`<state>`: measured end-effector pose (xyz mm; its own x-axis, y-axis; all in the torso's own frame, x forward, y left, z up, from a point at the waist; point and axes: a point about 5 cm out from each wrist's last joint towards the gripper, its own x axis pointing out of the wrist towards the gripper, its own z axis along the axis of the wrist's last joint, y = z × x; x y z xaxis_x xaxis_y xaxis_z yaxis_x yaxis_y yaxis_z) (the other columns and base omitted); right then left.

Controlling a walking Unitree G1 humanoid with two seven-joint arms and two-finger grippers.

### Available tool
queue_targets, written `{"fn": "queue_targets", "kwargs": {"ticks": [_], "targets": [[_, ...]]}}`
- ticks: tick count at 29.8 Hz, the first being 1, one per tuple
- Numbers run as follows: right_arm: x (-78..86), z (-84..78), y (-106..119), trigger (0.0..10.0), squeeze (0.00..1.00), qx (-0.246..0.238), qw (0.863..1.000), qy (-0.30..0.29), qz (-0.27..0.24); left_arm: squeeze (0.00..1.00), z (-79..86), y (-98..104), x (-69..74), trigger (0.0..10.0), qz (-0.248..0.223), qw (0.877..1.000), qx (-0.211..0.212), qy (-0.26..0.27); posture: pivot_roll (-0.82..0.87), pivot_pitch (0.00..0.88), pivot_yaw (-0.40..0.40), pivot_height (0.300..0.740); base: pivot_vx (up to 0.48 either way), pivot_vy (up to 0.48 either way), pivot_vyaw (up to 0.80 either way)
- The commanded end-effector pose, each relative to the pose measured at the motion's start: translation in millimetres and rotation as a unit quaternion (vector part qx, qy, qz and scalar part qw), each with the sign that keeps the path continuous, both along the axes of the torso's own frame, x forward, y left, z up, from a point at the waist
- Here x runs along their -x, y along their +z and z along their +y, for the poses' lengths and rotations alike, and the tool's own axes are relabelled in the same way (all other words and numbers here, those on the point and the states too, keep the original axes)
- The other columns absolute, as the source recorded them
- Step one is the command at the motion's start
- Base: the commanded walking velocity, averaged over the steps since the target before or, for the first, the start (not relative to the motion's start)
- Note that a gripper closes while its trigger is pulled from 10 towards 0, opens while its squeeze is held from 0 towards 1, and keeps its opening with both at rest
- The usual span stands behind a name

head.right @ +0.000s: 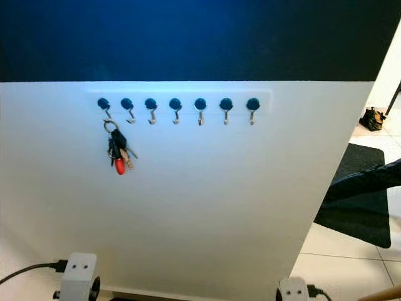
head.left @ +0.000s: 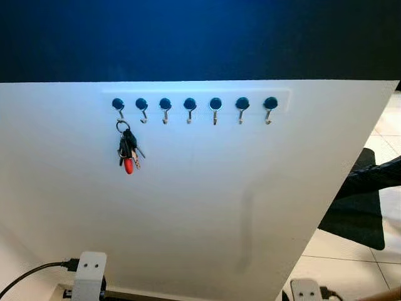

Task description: Hang keys on a hook

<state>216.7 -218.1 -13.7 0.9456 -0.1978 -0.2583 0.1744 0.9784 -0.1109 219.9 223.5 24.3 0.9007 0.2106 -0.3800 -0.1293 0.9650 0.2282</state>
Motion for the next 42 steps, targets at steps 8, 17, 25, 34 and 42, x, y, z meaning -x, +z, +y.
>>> {"fn": "queue_targets", "kwargs": {"ticks": [8, 17, 25, 34, 42], "targets": [[1.8, -4.6, 3, 10.0, 0.0, 0.001, 1.0, 0.0, -0.009, 0.0, 0.1, -7, 4.5, 10.0, 0.008, 1.0, -0.007, 0.004, 0.04, 0.129, 0.081, 0.74, 0.0, 0.0, 0.0], [4.6, -0.9, 8, 10.0, 0.0, -0.009, 1.0, 0.0, -0.025, 0.0, -0.7, -7, 1.6, 10.0, 0.003, 1.0, -0.012, -0.005, 0.02, 0.126, 0.089, 0.74, 0.0, 0.0, 0.0], [11.9, -0.2, 5, 10.0, 0.0, -0.004, 1.0, 0.005, -0.016, 0.0, -3.7, -8, 2.2, 10.0, 0.002, 1.0, -0.007, -0.01, 0.02, 0.14, 0.09, 0.74, 0.0, 0.0, 0.0], [11.4, 1.6, 5, 10.0, 0.0, -0.004, 1.0, 0.01, -0.012, 0.0, -4.9, -8, 3.3, 10.0, 0.002, 1.0, -0.007, -0.01, 0.03, 0.141, 0.086, 0.74, 0.0, 0.0, 0.0], [9.8, 3.2, 5, 10.0, 0.0, -0.004, 1.0, 0.014, -0.011, 0.0, -4.1, -9, 3.8, 10.0, 0.003, 1.0, -0.006, -0.007, 0.03, 0.141, 0.084, 0.74, 0.0, 0.0, 0.0]]}}
